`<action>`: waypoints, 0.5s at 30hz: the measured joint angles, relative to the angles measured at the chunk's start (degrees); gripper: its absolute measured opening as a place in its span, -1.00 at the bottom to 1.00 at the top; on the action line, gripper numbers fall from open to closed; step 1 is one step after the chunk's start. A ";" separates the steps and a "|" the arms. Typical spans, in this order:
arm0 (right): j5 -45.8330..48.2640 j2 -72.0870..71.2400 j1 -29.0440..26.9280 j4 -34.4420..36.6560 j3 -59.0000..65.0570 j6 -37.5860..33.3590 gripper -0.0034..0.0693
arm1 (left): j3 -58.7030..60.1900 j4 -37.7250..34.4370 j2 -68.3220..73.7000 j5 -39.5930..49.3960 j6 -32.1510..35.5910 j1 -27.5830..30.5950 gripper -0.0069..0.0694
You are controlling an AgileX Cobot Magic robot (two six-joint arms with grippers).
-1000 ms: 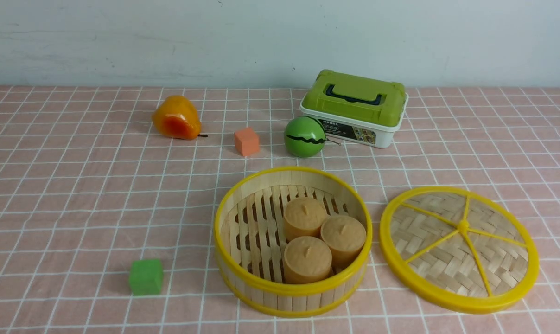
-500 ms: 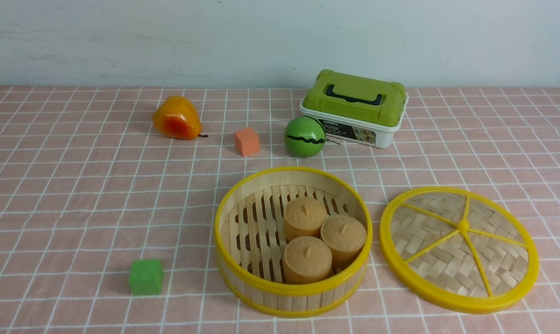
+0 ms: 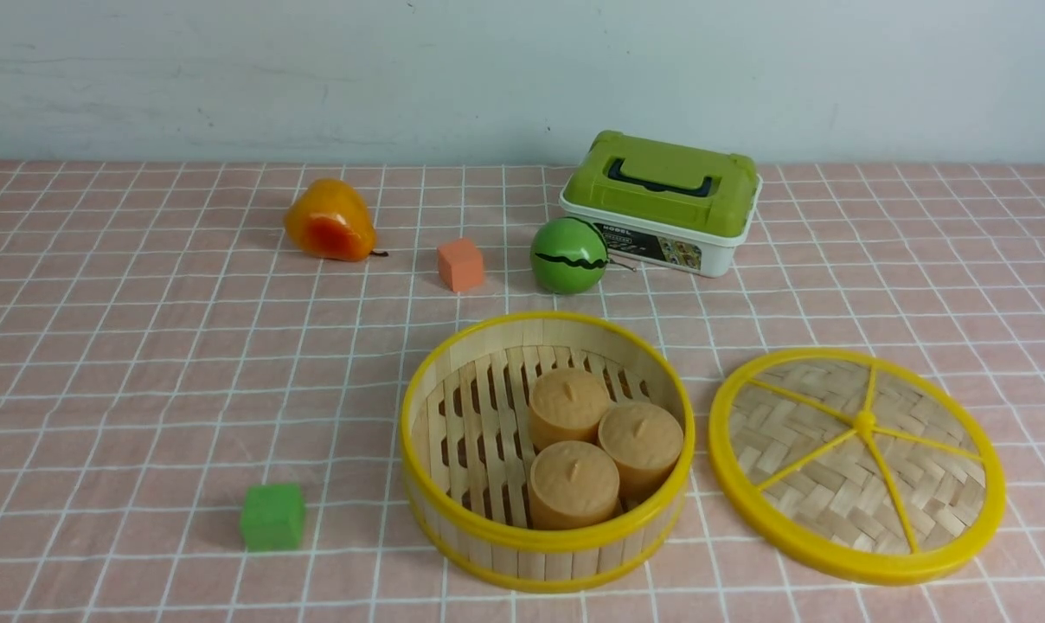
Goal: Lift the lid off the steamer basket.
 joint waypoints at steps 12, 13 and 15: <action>1.52 0.00 -0.06 -0.12 -0.33 0.19 -0.96 | 0.00 0.00 0.00 0.00 0.00 0.00 -0.19; 1.52 0.00 -0.06 -0.12 -0.33 0.19 -0.95 | 0.00 0.00 0.00 0.00 0.00 0.00 -0.19; 1.56 0.00 -0.06 -0.12 -0.33 0.19 -0.95 | 0.00 0.00 0.00 0.00 0.00 0.00 -0.19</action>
